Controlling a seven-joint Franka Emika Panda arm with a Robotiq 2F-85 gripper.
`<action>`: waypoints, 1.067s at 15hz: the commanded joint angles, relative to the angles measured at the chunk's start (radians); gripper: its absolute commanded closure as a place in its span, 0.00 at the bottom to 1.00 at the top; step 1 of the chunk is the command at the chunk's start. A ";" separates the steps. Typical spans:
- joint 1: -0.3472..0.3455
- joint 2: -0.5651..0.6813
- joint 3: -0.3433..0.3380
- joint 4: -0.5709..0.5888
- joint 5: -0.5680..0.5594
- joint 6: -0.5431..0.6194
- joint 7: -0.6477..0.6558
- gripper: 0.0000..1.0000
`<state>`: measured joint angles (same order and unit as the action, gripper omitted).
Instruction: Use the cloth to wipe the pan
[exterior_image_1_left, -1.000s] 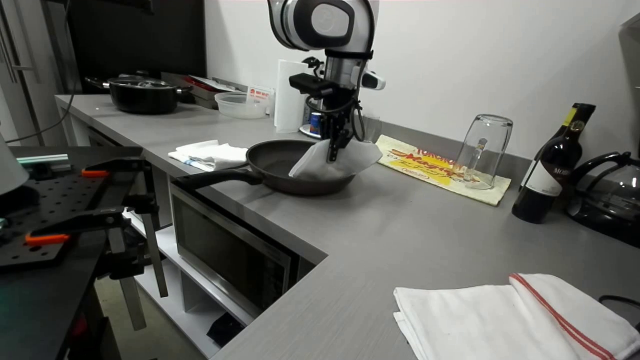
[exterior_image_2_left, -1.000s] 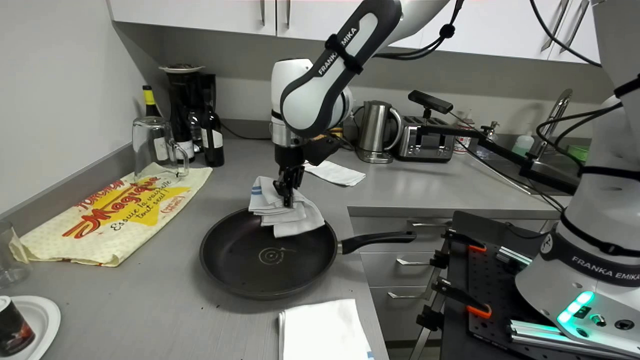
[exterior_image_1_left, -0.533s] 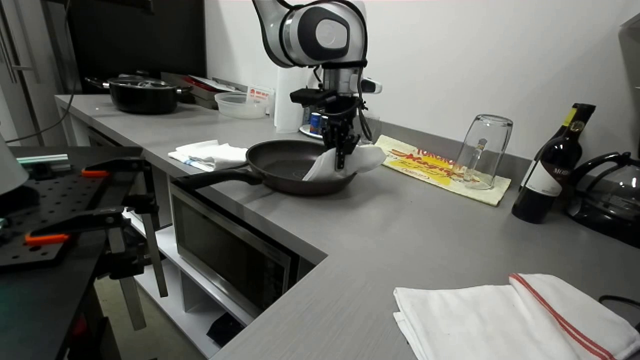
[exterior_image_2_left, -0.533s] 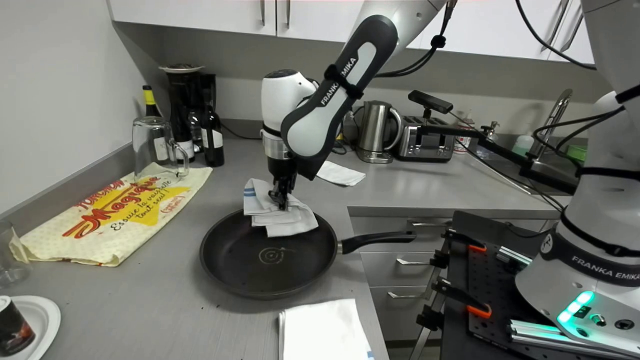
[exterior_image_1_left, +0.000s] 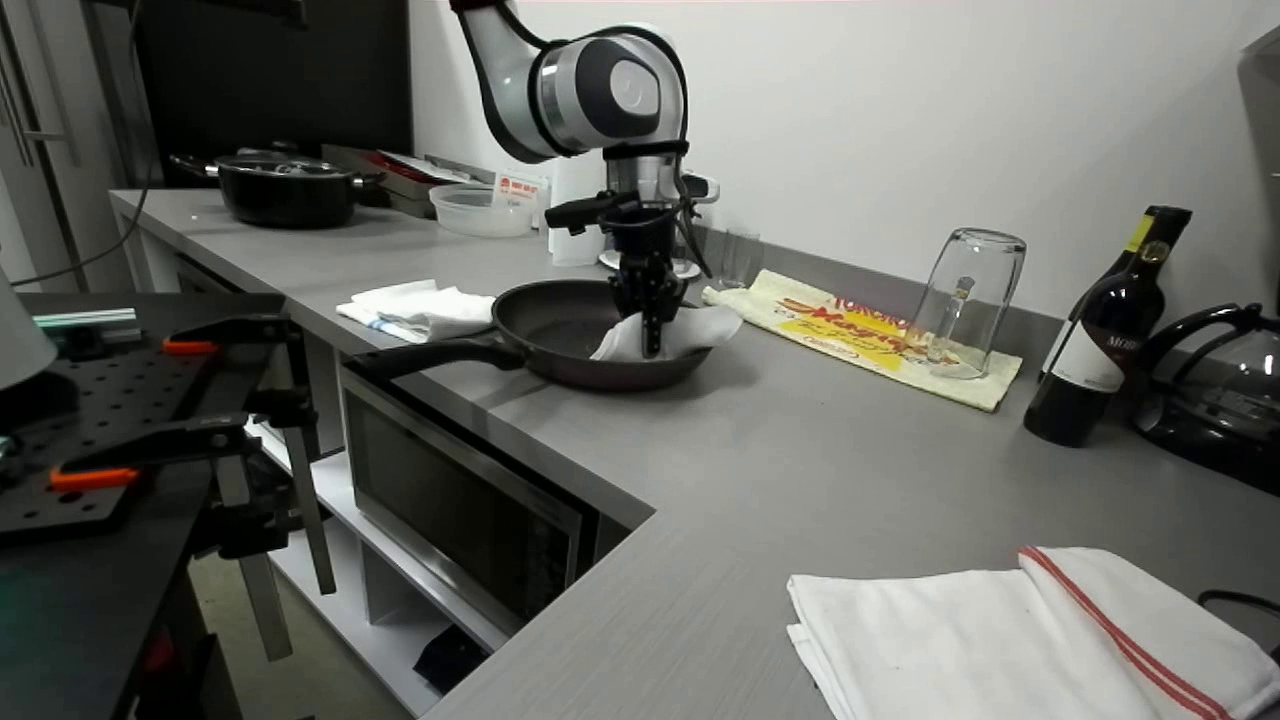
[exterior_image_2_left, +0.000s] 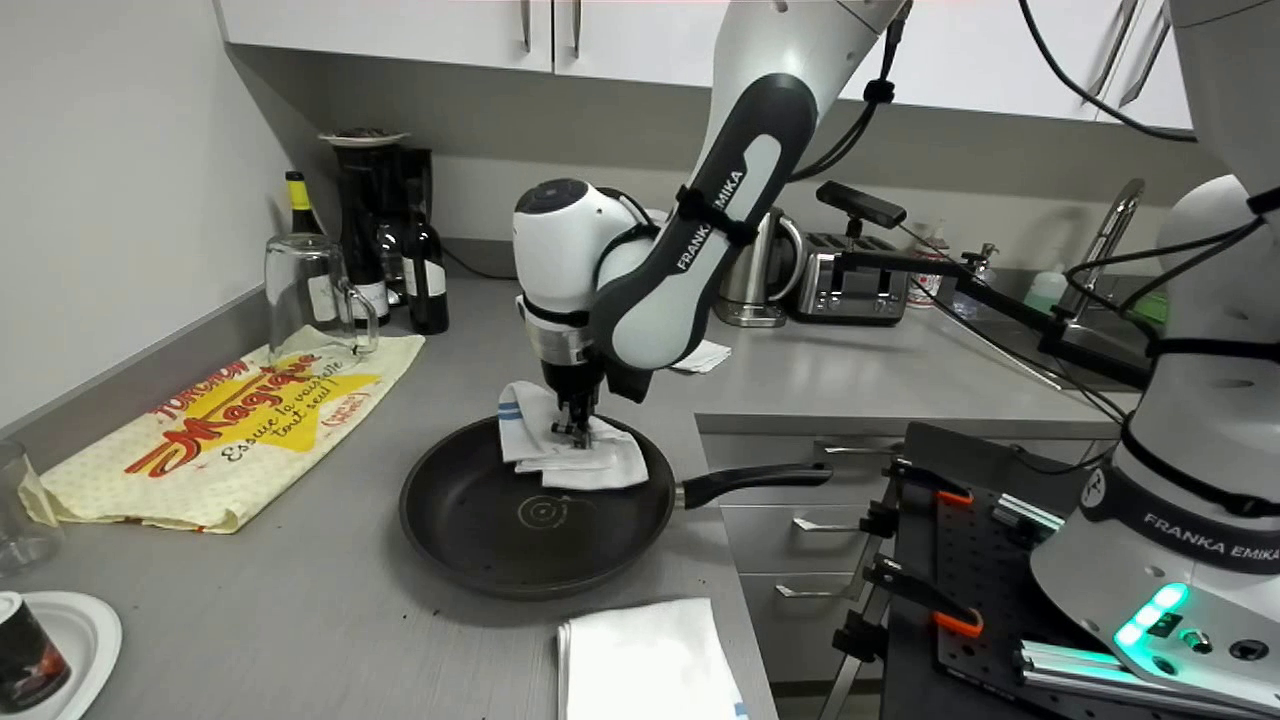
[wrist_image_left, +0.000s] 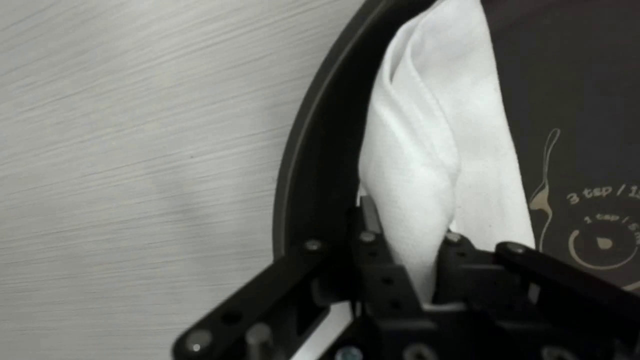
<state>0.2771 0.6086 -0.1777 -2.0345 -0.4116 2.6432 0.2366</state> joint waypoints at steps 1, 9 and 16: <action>0.071 -0.001 -0.057 -0.047 -0.103 0.045 0.085 0.96; 0.142 0.035 -0.140 -0.038 -0.301 0.064 0.251 0.96; 0.098 0.042 -0.087 -0.032 -0.305 0.035 0.280 0.96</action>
<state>0.3981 0.6370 -0.2888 -2.0797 -0.7195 2.6875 0.4999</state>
